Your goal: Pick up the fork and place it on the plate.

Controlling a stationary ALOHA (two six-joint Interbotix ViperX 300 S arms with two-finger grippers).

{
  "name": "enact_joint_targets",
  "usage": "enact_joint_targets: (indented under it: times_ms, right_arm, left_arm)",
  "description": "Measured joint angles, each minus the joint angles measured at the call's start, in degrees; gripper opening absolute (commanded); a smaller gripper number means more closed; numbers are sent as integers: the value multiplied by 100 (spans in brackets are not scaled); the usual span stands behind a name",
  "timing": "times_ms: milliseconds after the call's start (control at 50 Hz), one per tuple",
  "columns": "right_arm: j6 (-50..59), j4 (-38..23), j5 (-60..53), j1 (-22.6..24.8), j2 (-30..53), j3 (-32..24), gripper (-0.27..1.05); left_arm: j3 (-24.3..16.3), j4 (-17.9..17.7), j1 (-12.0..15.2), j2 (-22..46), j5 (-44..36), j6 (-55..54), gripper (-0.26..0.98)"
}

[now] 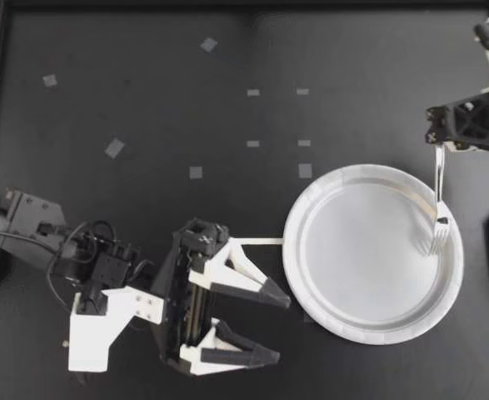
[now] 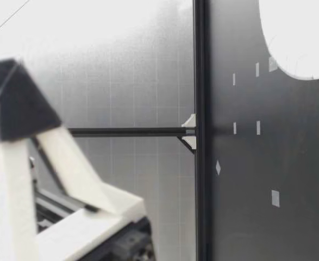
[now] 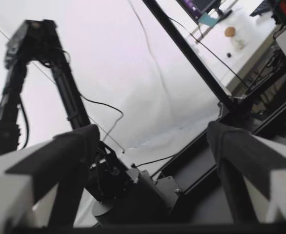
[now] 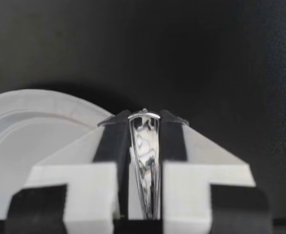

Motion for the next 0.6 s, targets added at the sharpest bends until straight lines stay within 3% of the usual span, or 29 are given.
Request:
enact_joint_targets:
  times_ms: [600]
  right_arm:
    - [0,-18,-185,-79,1846,-888,-17]
  left_arm:
    - [53,0,-483,9,0,35,85]
